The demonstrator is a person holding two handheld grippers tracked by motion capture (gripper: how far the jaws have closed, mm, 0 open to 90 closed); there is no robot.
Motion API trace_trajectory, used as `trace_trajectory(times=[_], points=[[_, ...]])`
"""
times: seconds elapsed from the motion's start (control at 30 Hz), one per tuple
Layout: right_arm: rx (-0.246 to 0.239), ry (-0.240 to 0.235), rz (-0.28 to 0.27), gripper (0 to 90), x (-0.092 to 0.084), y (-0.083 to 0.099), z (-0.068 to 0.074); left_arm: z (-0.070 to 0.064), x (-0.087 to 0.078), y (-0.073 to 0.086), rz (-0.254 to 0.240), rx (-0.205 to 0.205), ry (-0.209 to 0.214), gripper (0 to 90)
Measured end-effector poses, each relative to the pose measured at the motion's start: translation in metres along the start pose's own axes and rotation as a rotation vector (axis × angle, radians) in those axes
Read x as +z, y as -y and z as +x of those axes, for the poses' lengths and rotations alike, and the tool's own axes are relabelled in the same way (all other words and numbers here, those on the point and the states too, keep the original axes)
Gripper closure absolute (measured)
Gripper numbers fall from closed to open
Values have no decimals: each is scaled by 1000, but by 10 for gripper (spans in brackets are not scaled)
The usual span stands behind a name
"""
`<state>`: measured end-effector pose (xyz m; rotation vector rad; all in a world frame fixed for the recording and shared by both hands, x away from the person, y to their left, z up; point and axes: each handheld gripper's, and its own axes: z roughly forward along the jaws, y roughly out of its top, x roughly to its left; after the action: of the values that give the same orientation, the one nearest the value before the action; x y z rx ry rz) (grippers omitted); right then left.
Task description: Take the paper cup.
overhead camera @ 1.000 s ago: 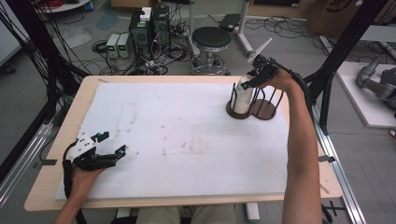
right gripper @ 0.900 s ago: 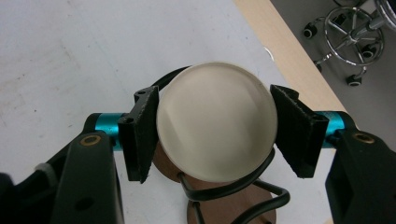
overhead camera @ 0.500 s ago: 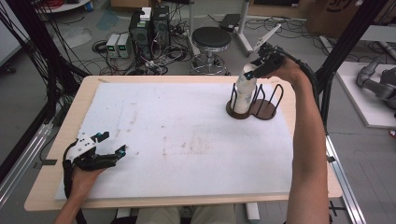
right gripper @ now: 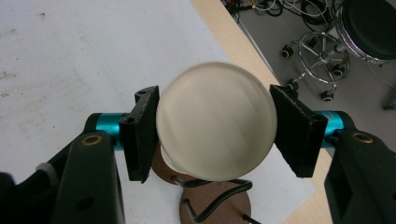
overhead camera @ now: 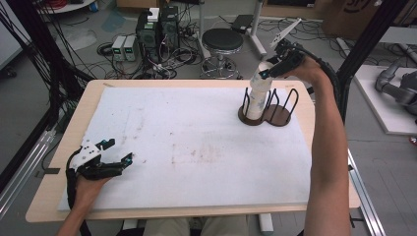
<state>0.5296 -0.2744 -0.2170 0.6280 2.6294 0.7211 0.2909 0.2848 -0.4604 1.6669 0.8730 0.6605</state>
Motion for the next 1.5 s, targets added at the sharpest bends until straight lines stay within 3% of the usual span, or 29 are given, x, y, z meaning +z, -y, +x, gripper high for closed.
trace_trajectory(times=[0.27, 0.3, 0.4, 0.9, 1.0, 1.23, 1.5], points=[[47, 10, -24, 379, -7, 4, 4, 1, 0, 0, -1, -7, 4, 129], [50, 13, -64, 379, -12, 6, 8, 1, 0, 0, -2, -9, 5, 129], [54, 18, -94, 379, -16, 7, 12, 1, 0, 0, -5, -13, 5, 129], [49, 7, -230, 380, -42, 3, 66, 1, 0, 0, -3, -11, 2, 129], [26, -23, -243, 380, -47, 4, 83, 1, 0, 0, -5, -15, 1, 129], [9, -36, -267, 380, -50, 9, 105, 1, 0, 0, -6, -15, 3, 129], [10, -60, -340, 380, -45, 23, 127, 1, 0, 0, -4, -14, 3, 129]])
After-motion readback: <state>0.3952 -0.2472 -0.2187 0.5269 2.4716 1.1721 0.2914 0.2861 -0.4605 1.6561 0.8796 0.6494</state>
